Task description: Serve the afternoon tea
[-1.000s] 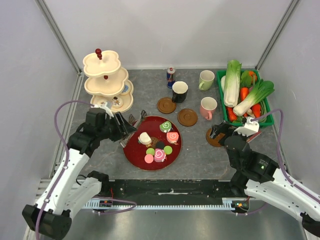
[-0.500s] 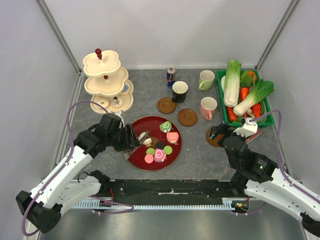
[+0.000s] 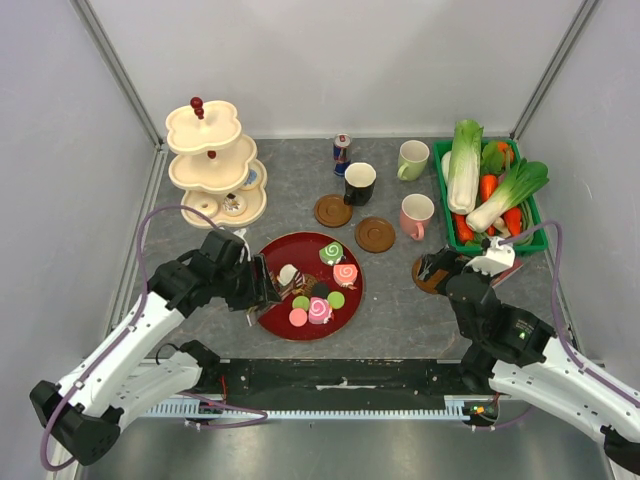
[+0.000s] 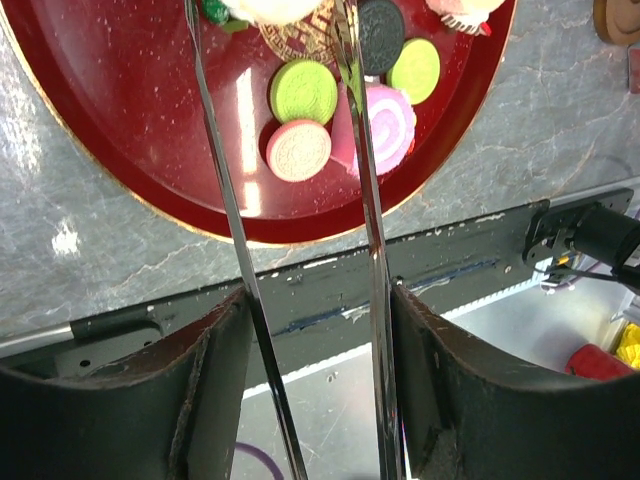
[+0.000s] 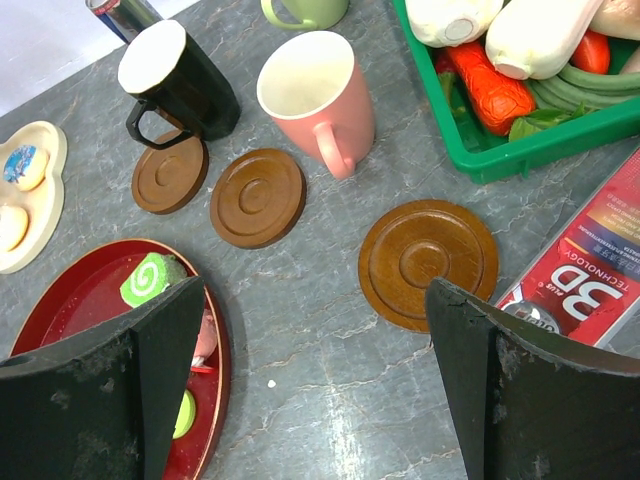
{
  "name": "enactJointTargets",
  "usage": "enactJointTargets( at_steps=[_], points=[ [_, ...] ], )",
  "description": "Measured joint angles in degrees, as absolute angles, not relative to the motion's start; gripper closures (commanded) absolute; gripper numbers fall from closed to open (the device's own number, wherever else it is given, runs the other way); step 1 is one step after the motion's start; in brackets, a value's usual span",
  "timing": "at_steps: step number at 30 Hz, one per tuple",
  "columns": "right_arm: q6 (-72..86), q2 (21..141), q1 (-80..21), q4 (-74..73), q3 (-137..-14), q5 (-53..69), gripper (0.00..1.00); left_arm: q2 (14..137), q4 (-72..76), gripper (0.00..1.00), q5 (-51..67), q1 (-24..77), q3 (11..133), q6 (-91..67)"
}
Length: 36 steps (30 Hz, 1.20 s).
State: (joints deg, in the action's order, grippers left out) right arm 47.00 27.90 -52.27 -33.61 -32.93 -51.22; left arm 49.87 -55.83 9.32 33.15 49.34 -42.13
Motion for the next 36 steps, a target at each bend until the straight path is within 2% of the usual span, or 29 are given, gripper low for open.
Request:
enactJointTargets(
  at_steps=[9,19,36],
  points=[
    [47.6,27.4,-52.3,-34.0,-32.2,-51.0,0.02,44.9,-61.9,0.38,14.0,33.3,49.8,-42.1],
    [48.4,27.4,-52.3,-34.0,-31.5,-50.8,0.02,46.8,-62.7,0.38,19.2,34.3,48.4,-41.7],
    [48.6,27.3,-52.3,-34.0,-31.4,-50.8,0.02,45.4,-68.4,0.39,18.0,34.6,49.9,-41.4]
  ],
)
